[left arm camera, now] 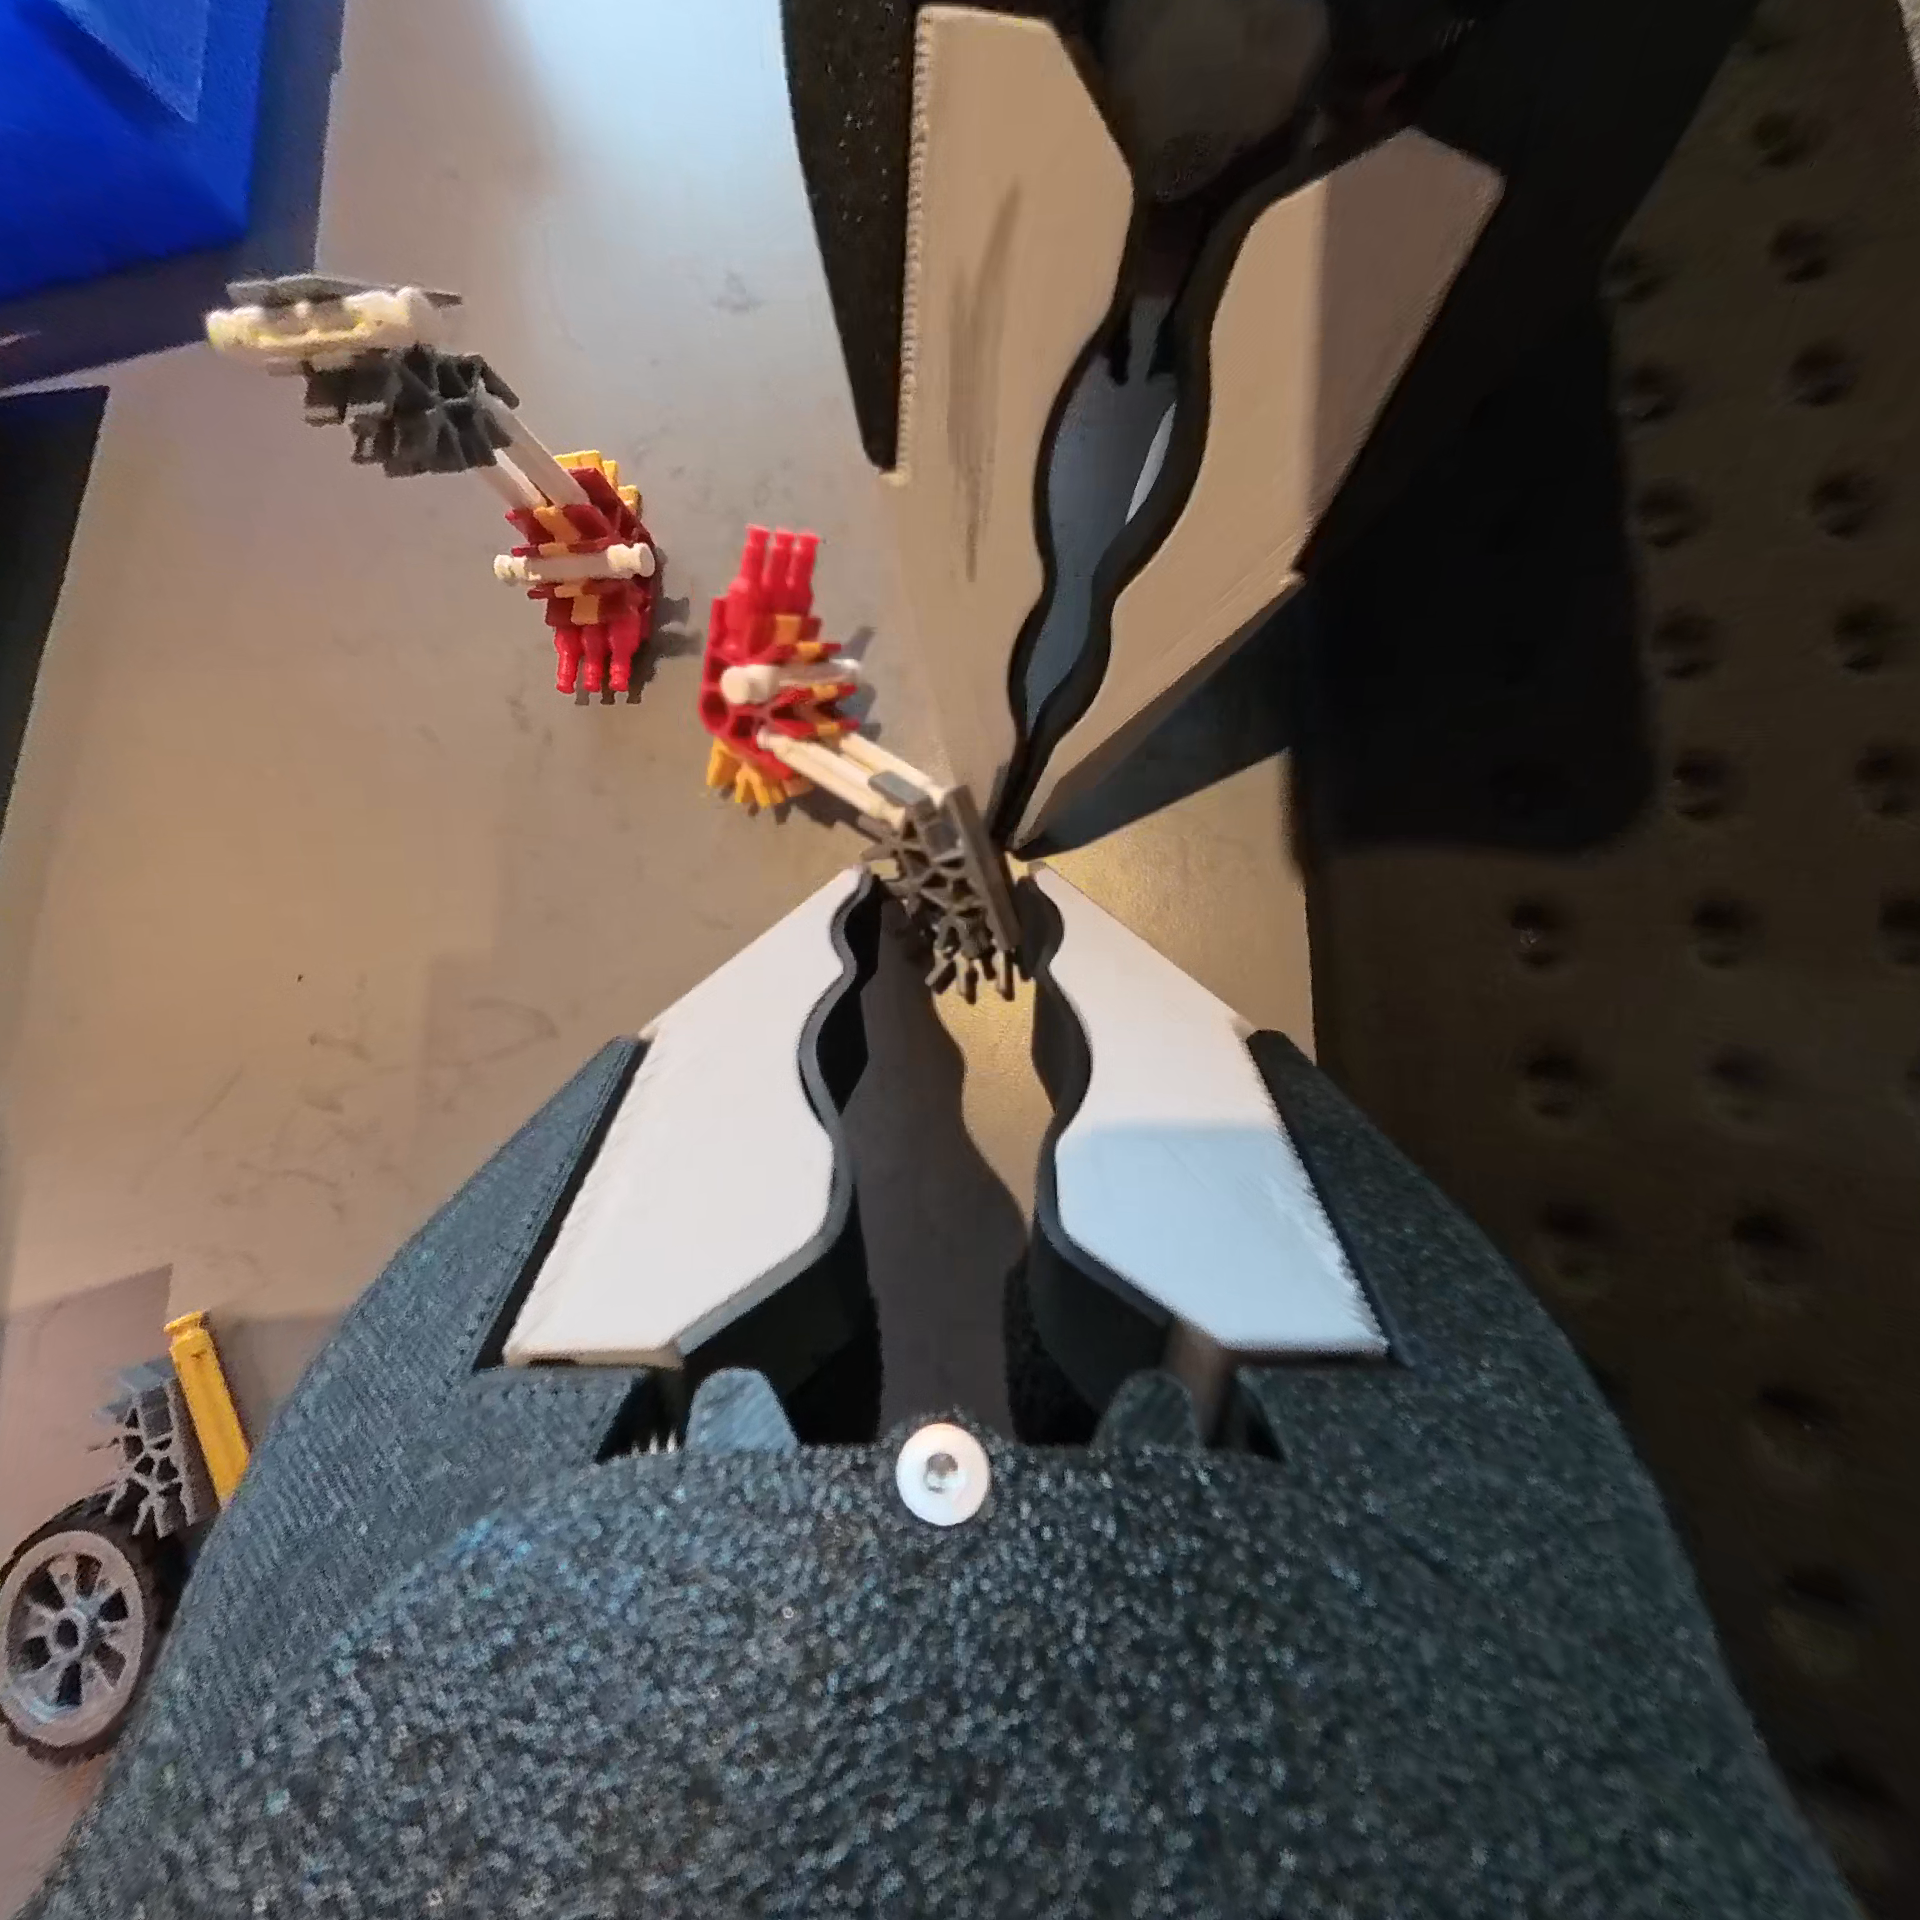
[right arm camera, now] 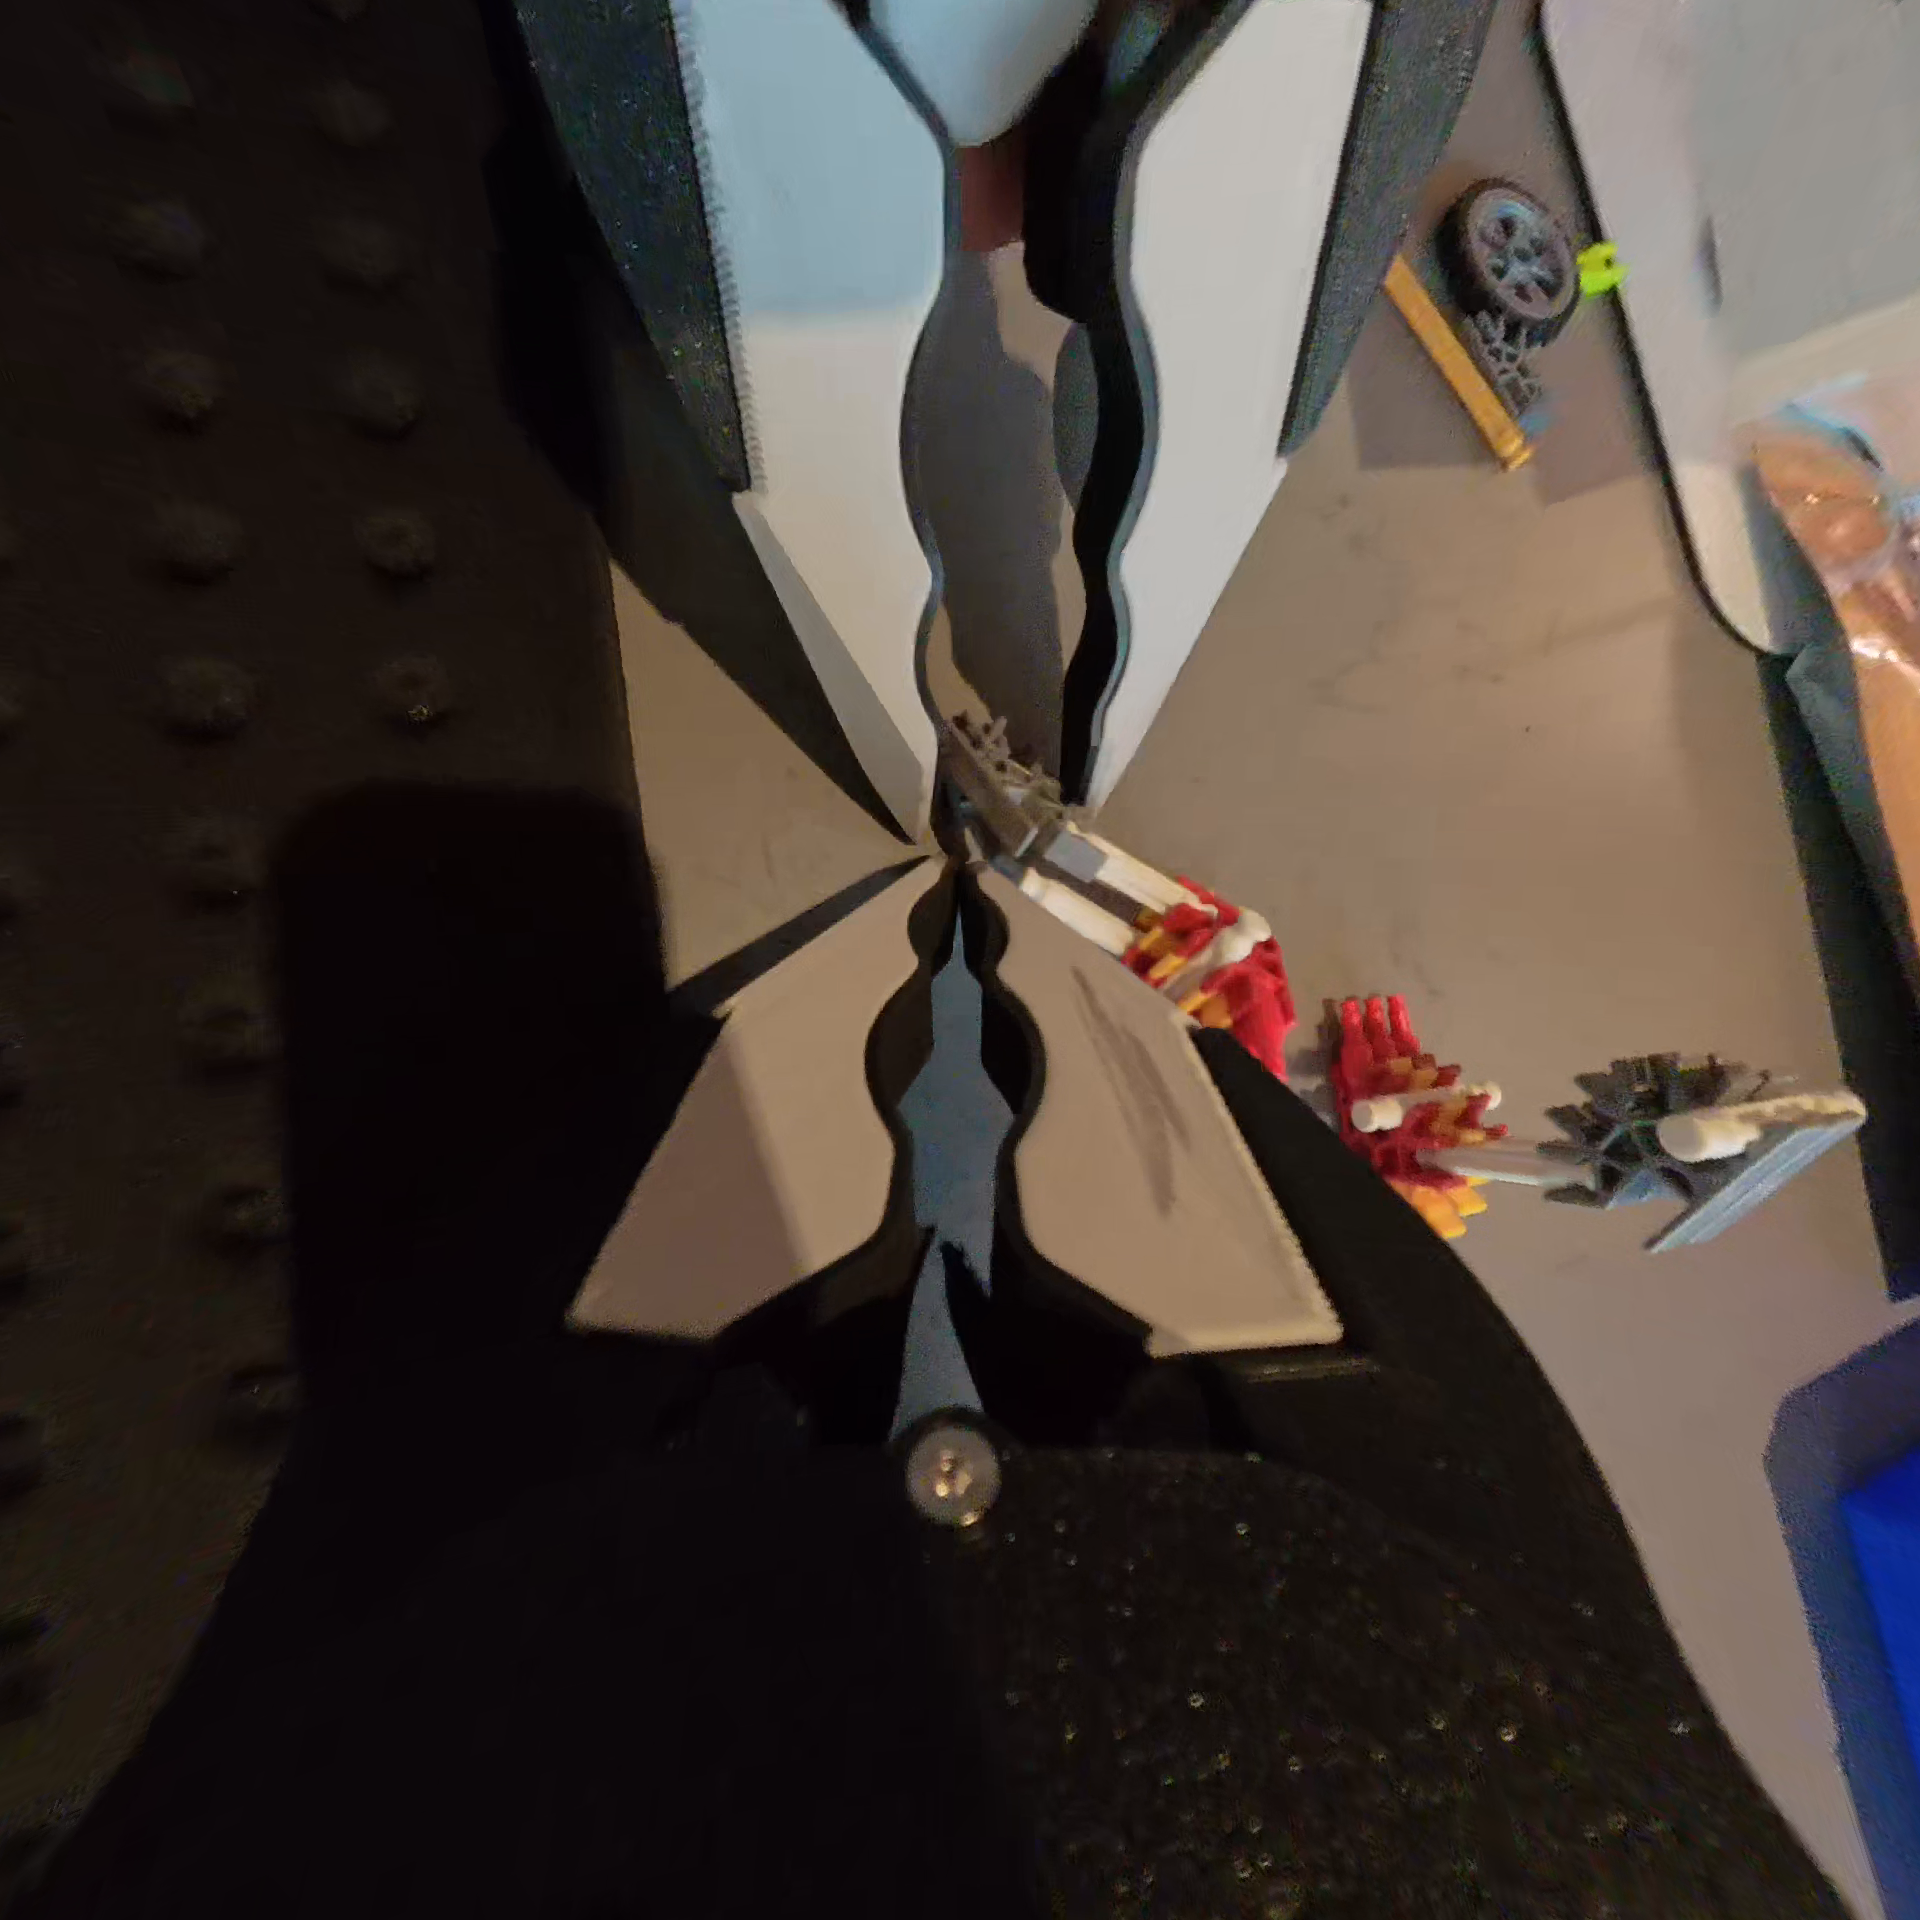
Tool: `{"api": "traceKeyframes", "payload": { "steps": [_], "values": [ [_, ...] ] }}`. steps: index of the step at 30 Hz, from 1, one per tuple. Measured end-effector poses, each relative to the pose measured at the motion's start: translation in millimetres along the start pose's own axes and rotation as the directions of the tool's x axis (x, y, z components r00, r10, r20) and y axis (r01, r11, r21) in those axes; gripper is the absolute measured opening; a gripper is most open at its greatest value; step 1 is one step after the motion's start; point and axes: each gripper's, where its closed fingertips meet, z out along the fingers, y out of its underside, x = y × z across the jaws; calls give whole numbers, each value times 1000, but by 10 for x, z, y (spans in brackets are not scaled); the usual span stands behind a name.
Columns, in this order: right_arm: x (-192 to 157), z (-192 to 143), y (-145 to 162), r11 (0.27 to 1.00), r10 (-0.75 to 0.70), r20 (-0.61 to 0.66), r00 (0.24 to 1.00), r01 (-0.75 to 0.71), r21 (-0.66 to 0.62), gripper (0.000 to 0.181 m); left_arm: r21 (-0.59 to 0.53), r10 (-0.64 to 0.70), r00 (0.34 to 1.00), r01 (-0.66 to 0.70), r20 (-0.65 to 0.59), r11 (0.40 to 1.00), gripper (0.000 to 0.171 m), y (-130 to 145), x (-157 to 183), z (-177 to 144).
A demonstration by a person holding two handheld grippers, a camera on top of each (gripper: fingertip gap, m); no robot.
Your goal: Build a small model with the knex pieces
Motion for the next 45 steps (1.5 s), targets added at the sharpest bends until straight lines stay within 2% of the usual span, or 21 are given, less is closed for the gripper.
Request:
{"api": "traceKeyframes", "payload": {
  "steps": [3, 6, 11, 13, 19, 28, 45],
  "values": [
    [6, -14, 2, 1000, -3, -21, 1000, 3, 9, 0, -1, 9, 1000, -9, 8, 1000, 26, -12, -6, 13],
    [53, -63, 2, 998, 61, -16, 998, -60, 37, 0, 3, 13, 1000, -13, 13, 1000, 26, -14, -20, 11],
    [134, -209, -60, 994, 69, -57, 996, -64, 84, 6, 13, 5, 999, -5, 40, 1000, 33, -20, -74, -25],
    [220, -274, -18, 995, 78, -93, 993, -71, 74, 9, 8, 14, 998, -14, 58, 1000, 25, -5, -99, -40],
    [387, -337, 131, 995, 103, -172, 980, -100, 28, 15, 20, 30, 997, -32, 73, 999, 20, -17, -106, -49],
    [464, -280, 87, 989, 146, -221, 964, -137, 53, 21, 57, 41, 984, -51, 171, 997, 10, -82, -269, -189],
    [385, -268, 81, 993, 114, -217, 970, -103, 60, 17, -71, 272, 925, -263, 266, 962, 11, 33, -149, -112]
  ]
}}
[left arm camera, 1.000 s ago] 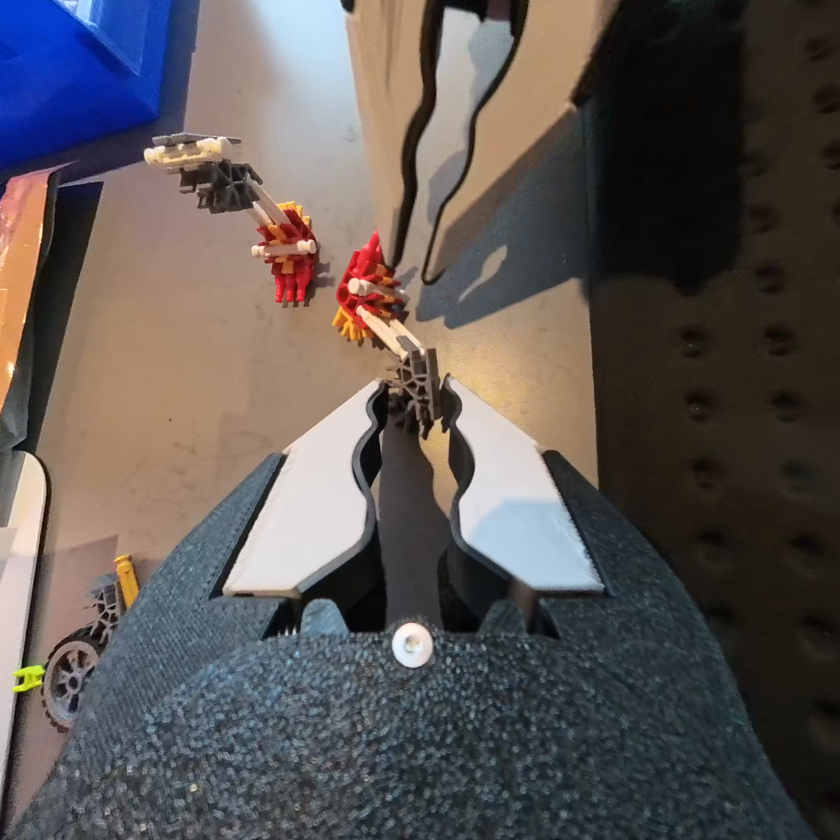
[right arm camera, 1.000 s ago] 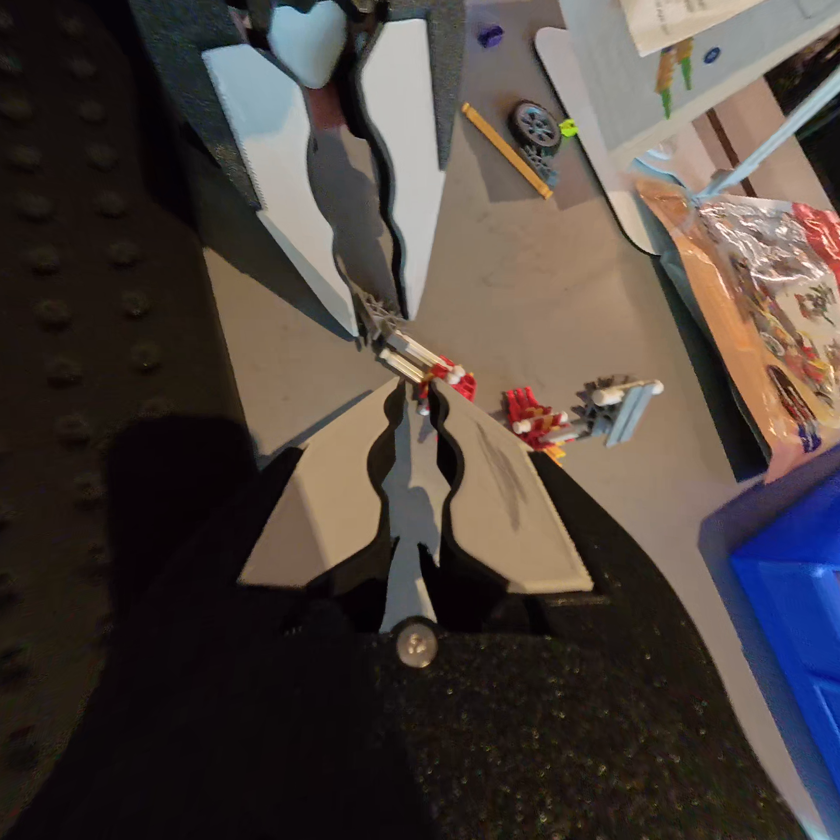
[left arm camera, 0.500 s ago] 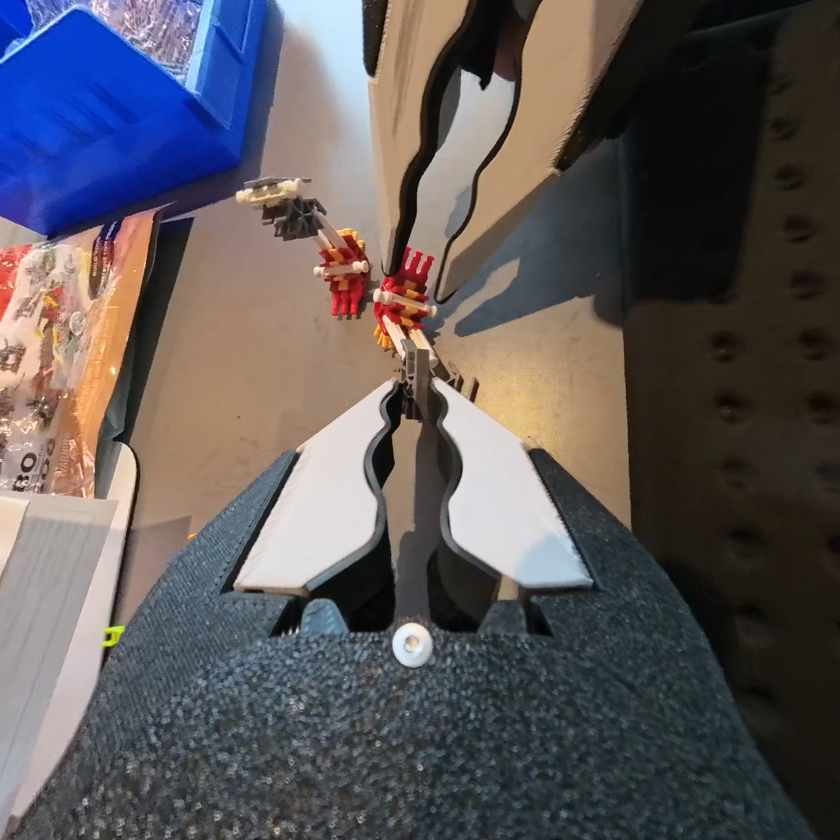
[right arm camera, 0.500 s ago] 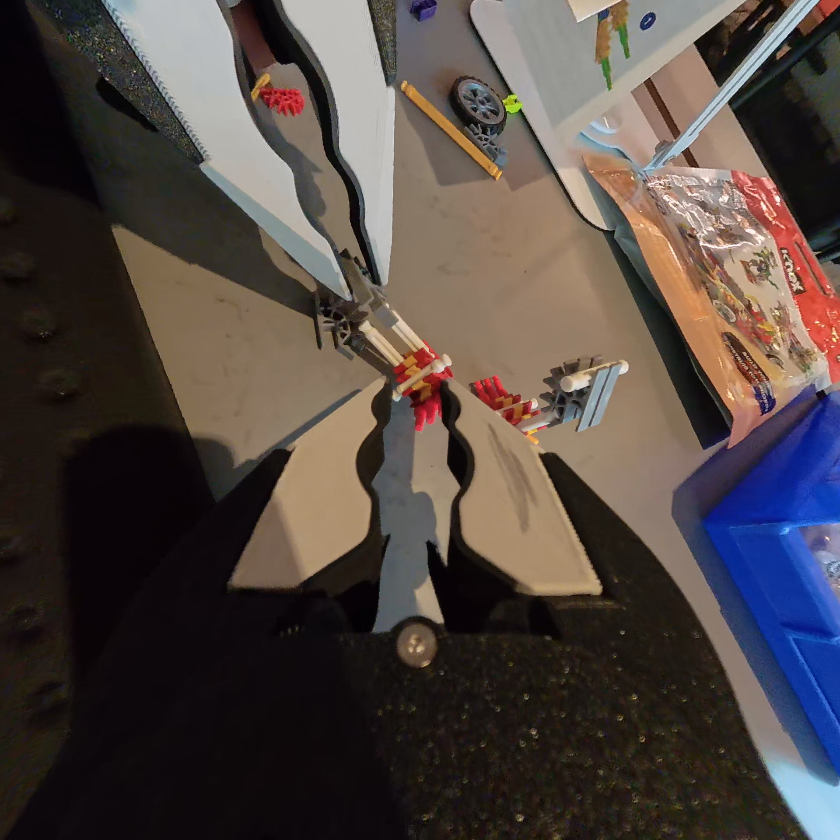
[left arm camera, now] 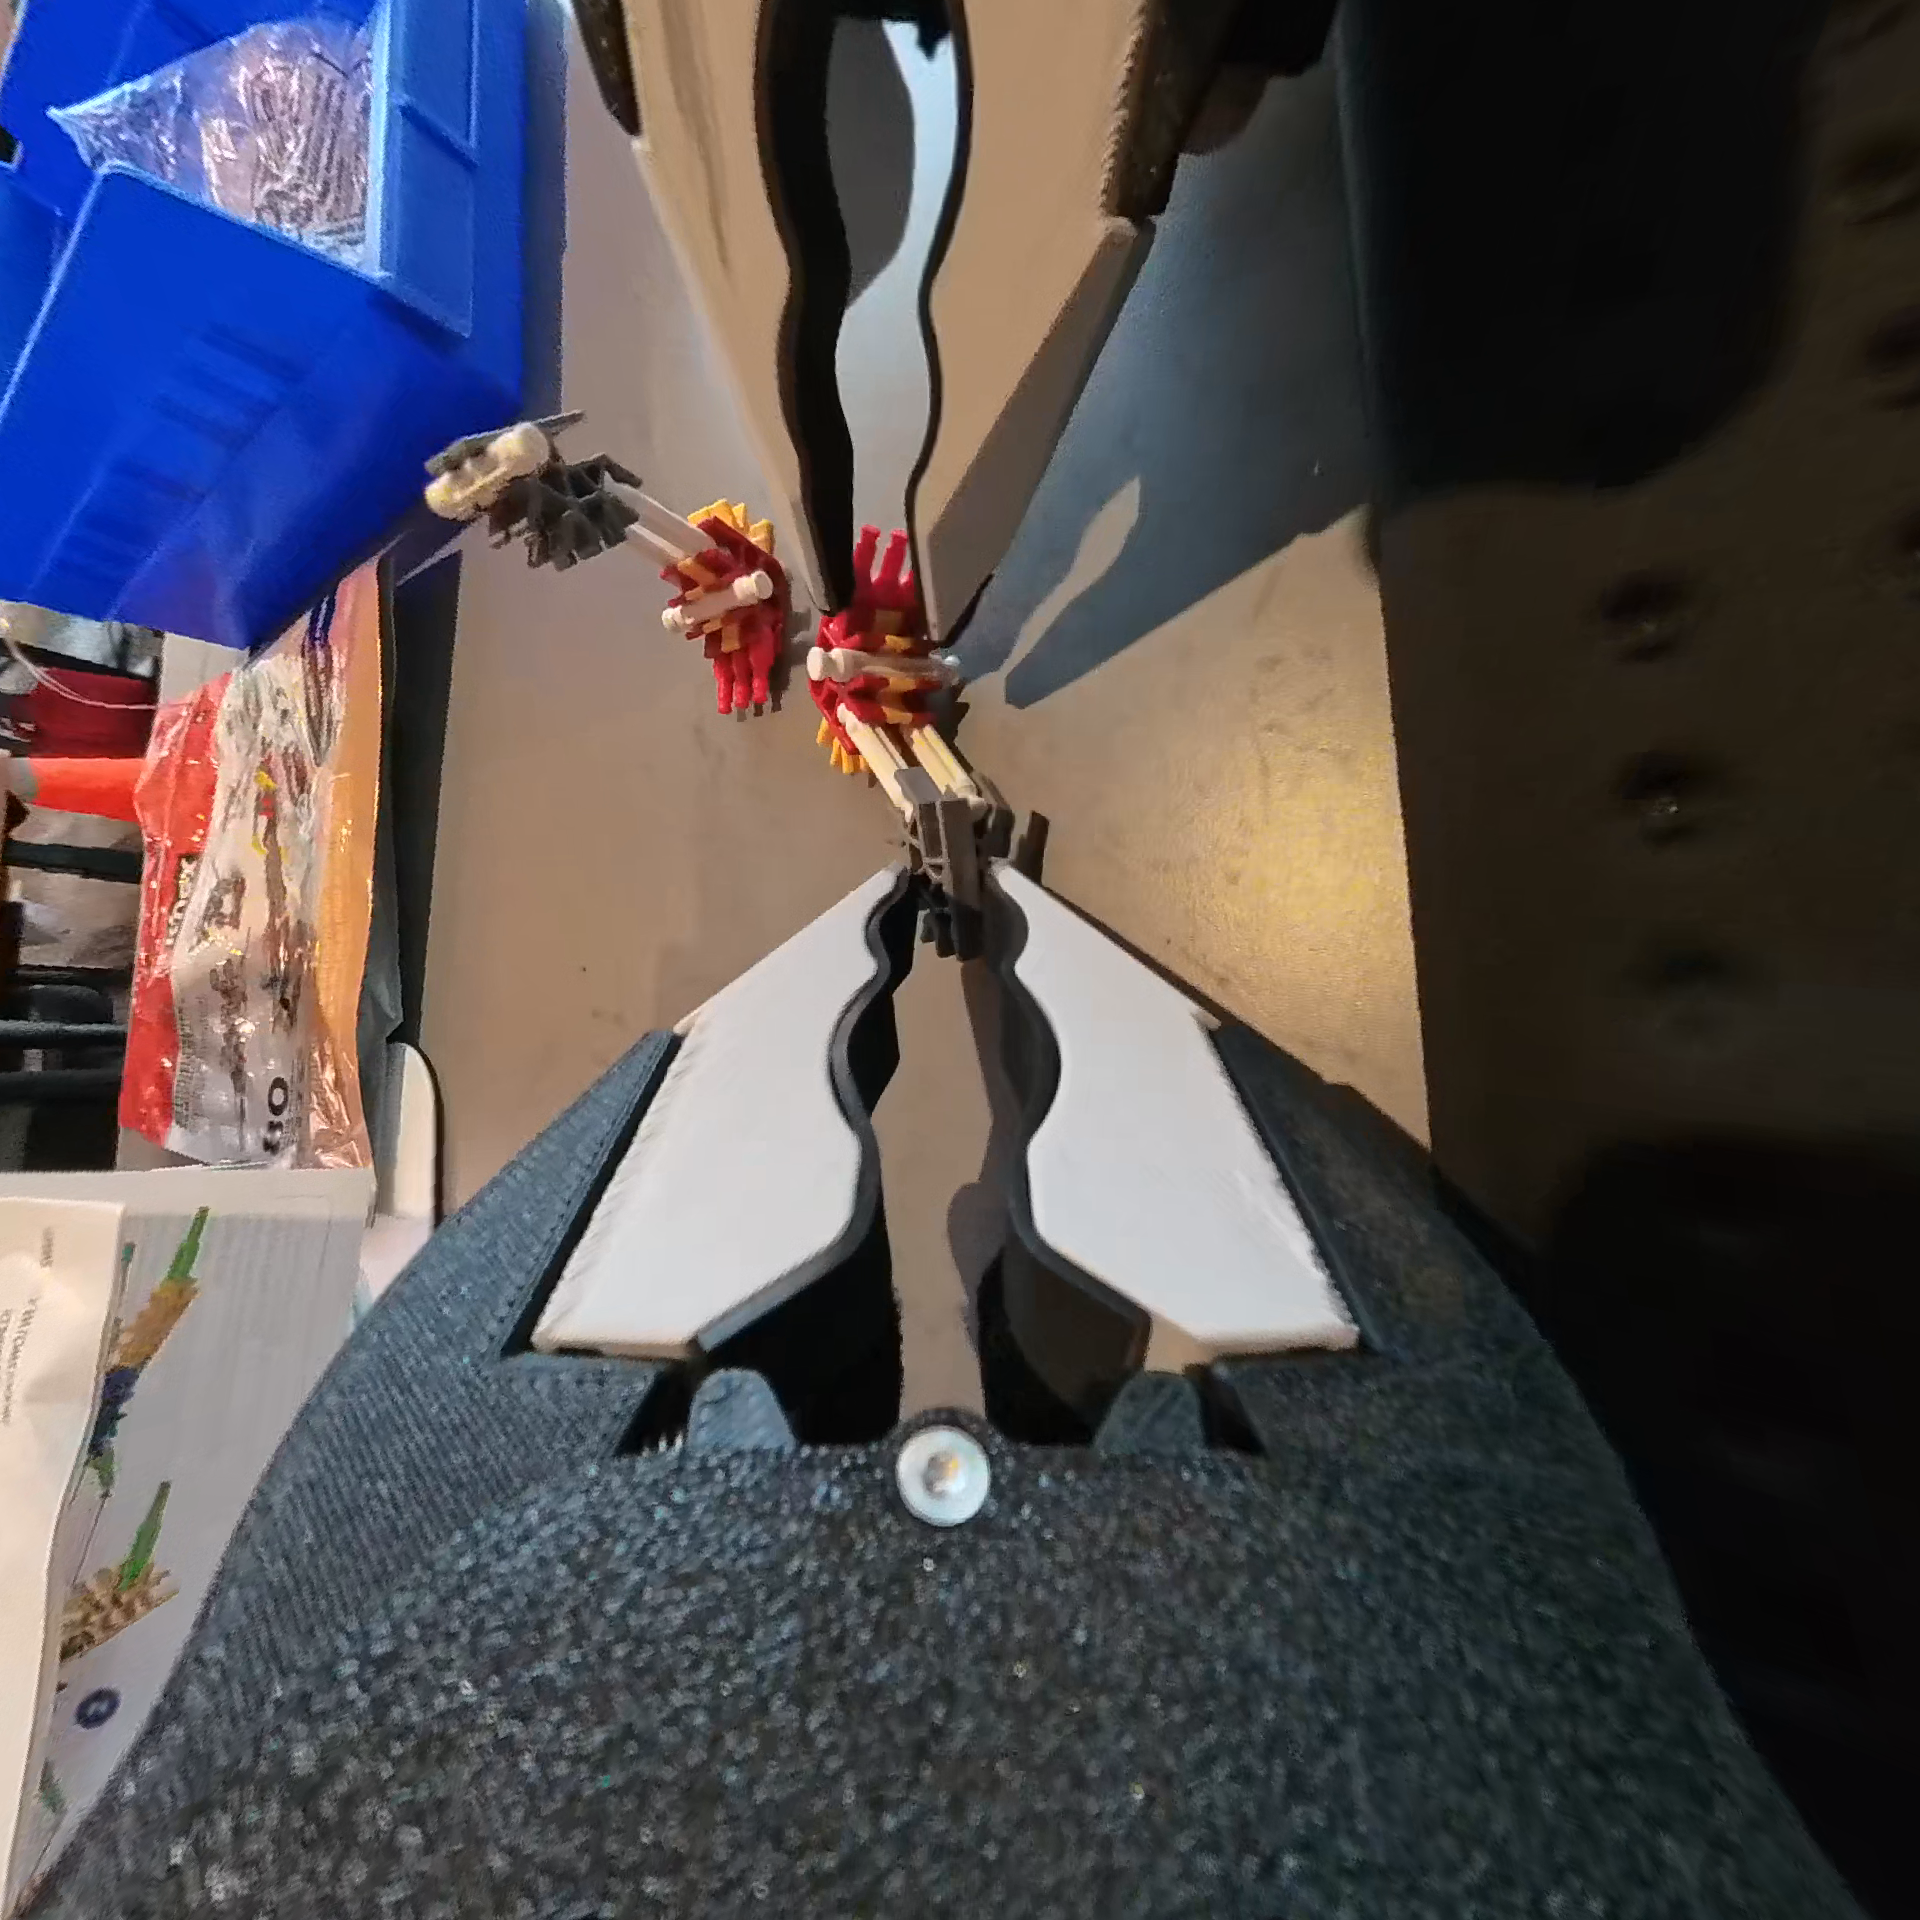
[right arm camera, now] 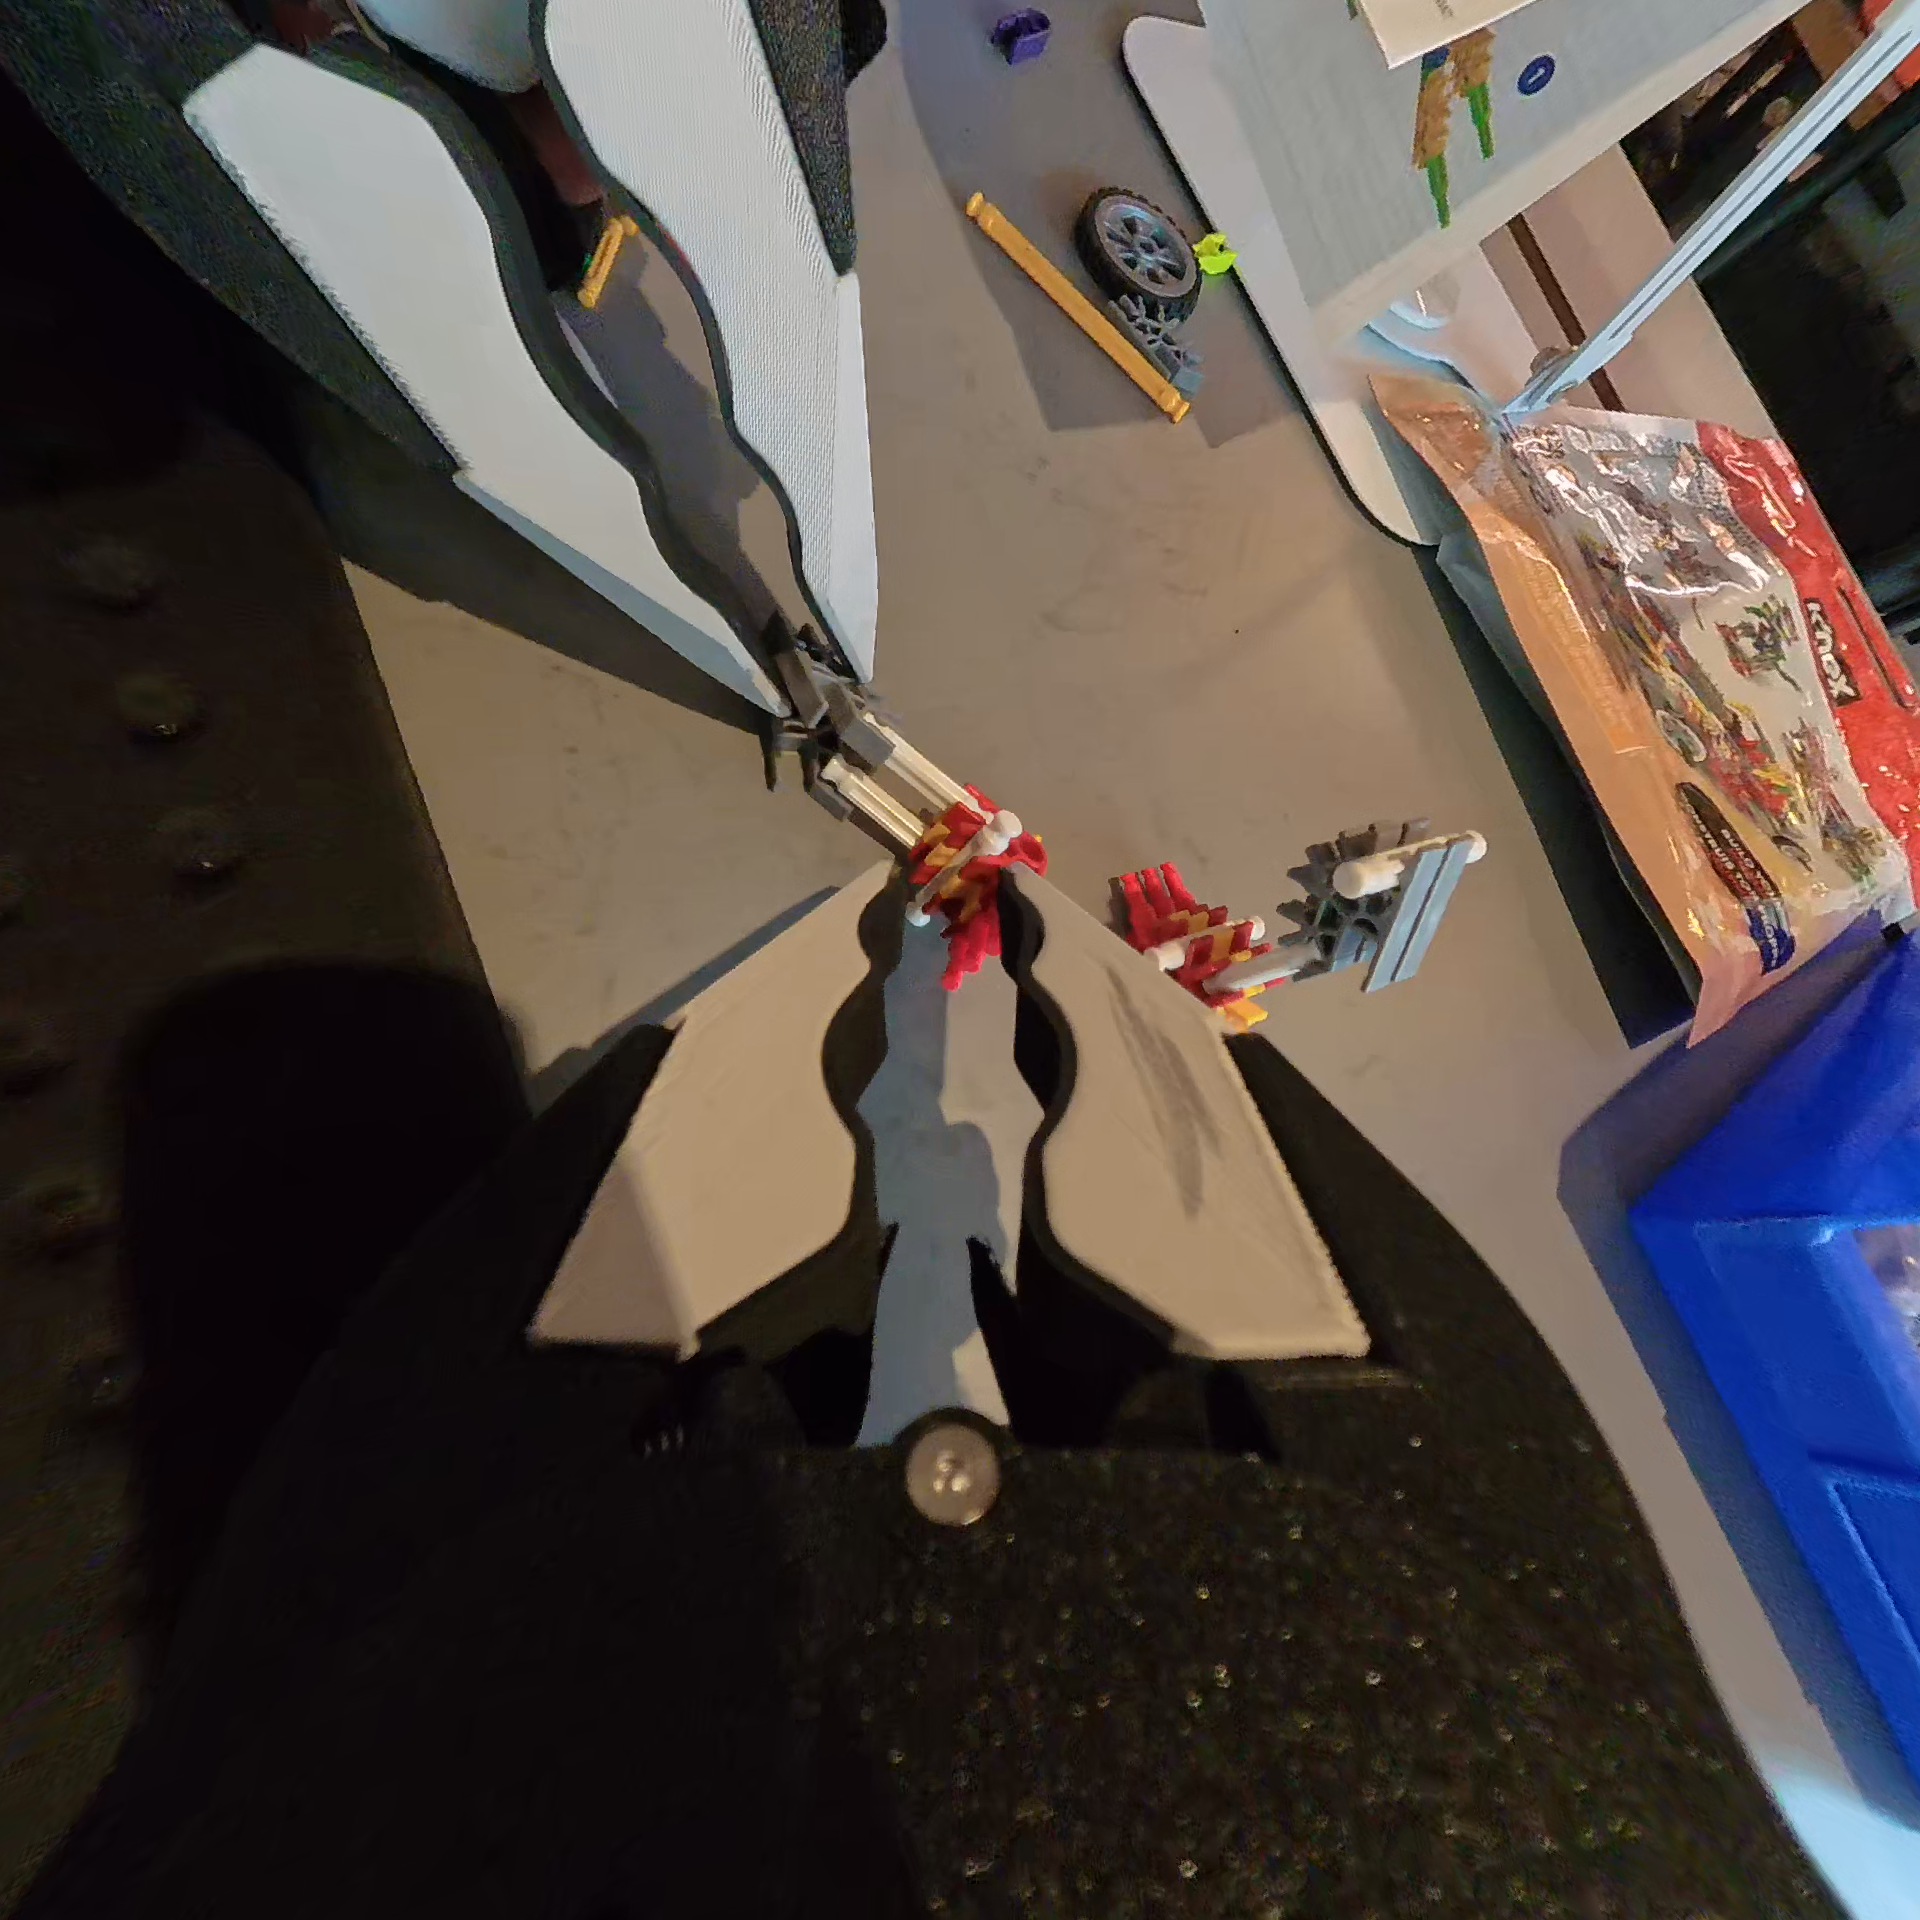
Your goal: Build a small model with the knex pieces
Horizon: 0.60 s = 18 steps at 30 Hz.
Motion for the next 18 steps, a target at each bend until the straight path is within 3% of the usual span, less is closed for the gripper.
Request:
{"api": "traceKeyframes", "payload": {
  "steps": [10, 18],
  "values": [
    [3, -32, -47, 1000, -22, -19, 1000, 23, 22, 18, -15, 13, 1000, -13, 16, 1000, 10, 10, -17, 22],
    [-206, 16, -90, 998, -64, 62, 996, 62, 27, 17, -17, 25, 999, -24, 22, 1000, 8, 0, -23, 38]
  ]
}}
